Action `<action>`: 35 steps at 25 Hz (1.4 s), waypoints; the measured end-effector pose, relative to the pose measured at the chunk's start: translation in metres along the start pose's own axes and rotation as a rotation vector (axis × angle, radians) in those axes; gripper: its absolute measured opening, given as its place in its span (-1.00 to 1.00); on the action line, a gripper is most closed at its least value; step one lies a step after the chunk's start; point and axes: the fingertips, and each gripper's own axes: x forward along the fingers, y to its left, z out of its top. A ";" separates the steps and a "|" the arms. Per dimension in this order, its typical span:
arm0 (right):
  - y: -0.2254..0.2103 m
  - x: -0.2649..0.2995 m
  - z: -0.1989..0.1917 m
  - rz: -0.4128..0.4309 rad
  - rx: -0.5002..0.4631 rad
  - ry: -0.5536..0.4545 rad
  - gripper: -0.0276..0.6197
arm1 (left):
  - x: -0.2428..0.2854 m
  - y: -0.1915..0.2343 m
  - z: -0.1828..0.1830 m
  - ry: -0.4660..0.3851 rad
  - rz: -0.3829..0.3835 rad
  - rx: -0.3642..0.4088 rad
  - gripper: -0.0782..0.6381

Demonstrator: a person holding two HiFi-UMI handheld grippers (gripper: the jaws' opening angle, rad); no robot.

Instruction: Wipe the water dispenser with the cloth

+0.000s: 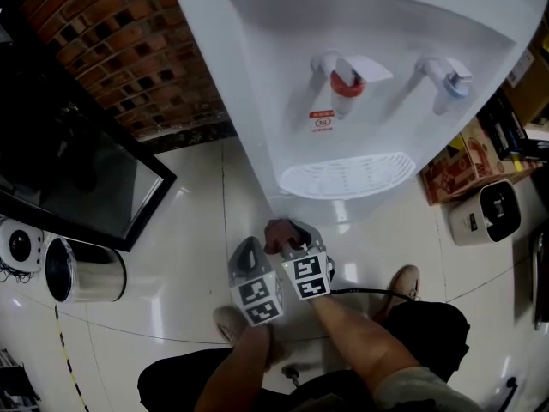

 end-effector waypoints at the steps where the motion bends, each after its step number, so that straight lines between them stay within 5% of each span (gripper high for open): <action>1: -0.002 0.001 0.002 -0.006 0.004 -0.003 -0.68 | 0.001 0.000 -0.001 0.002 -0.002 -0.002 -0.78; 14: -0.050 -0.024 0.003 -0.082 -0.006 -0.014 -0.69 | 0.010 -0.048 -0.007 0.022 -0.079 0.047 -0.78; 35: -0.240 -0.108 -0.036 -0.416 0.176 0.028 -0.68 | 0.008 -0.213 -0.023 0.048 -0.310 0.116 -0.78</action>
